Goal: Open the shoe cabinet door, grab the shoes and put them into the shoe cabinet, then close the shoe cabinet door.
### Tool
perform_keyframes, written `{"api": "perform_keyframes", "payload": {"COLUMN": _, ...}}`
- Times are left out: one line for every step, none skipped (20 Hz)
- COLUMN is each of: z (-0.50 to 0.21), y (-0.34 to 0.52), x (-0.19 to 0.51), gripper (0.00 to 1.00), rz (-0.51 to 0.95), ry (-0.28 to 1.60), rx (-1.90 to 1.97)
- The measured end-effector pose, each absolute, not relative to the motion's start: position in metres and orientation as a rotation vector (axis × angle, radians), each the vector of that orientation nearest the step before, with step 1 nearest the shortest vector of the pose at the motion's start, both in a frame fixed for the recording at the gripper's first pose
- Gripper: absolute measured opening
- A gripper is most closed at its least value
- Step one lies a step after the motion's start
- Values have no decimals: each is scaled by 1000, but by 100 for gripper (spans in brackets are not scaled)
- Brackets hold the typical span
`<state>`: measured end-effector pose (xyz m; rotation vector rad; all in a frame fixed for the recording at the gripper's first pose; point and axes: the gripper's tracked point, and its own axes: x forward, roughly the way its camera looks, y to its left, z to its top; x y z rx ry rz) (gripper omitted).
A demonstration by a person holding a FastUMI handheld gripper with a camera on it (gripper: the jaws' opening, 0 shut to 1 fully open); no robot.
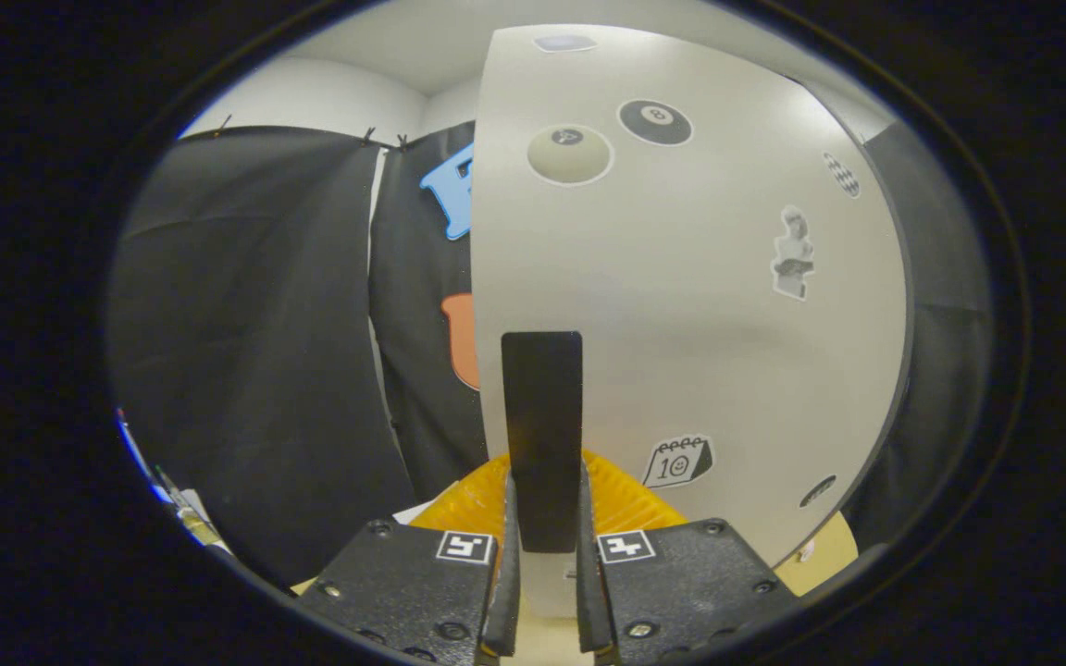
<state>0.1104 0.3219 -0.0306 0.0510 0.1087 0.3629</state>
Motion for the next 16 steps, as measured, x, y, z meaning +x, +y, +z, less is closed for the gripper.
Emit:
{"api": "perform_keyframes", "payload": {"z": -31, "y": 319, "x": 101, "gripper": 28, "rz": 379, "ry": 112, "rx": 52}}
{"api": "perform_keyframes", "payload": {"z": -32, "y": 313, "x": 97, "gripper": 28, "rz": 395, "ry": 113, "rx": 52}}
{"api": "perform_keyframes", "payload": {"z": -32, "y": 309, "x": 94, "gripper": 28, "rz": 408, "ry": 115, "rx": 54}}
{"api": "perform_keyframes", "payload": {"z": -33, "y": 305, "x": 90, "gripper": 28, "rz": 421, "ry": 115, "rx": 56}}
{"api": "perform_keyframes", "payload": {"z": -34, "y": 300, "x": 86, "gripper": 28, "rz": 432, "ry": 116, "rx": 61}}
{"api": "perform_keyframes", "payload": {"z": -36, "y": 295, "x": 81, "gripper": 28, "rz": 445, "ry": 118, "rx": 67}}
{"api": "perform_keyframes", "payload": {"z": -36, "y": 291, "x": 78, "gripper": 28, "rz": 458, "ry": 117, "rx": 70}}
{"api": "perform_keyframes", "payload": {"z": -36, "y": 289, "x": 75, "gripper": 28, "rz": 473, "ry": 117, "rx": 68}}
{"api": "perform_keyframes", "payload": {"z": -36, "y": 285, "x": 73, "gripper": 28, "rz": 487, "ry": 118, "rx": 70}}
{"api": "perform_keyframes", "payload": {"z": -37, "y": 280, "x": 71, "gripper": 28, "rz": 499, "ry": 119, "rx": 73}}
{"api": "perform_keyframes", "payload": {"z": -38, "y": 275, "x": 69, "gripper": 28, "rz": 509, "ry": 117, "rx": 76}}
{"api": "perform_keyframes", "payload": {"z": -38, "y": 269, "x": 67, "gripper": 28, "rz": 519, "ry": 116, "rx": 77}}
{"api": "perform_keyframes", "payload": {"z": -39, "y": 265, "x": 65, "gripper": 28, "rz": 527, "ry": 113, "rx": 82}}
{"api": "perform_keyframes", "payload": {"z": -40, "y": 260, "x": 62, "gripper": 28, "rz": 535, "ry": 110, "rx": 82}}
{"api": "perform_keyframes", "payload": {"z": -40, "y": 255, "x": 60, "gripper": 28, "rz": 541, "ry": 110, "rx": 84}}
{"api": "perform_keyframes", "payload": {"z": -42, "y": 249, "x": 57, "gripper": 28, "rz": 547, "ry": 107, "rx": 89}}
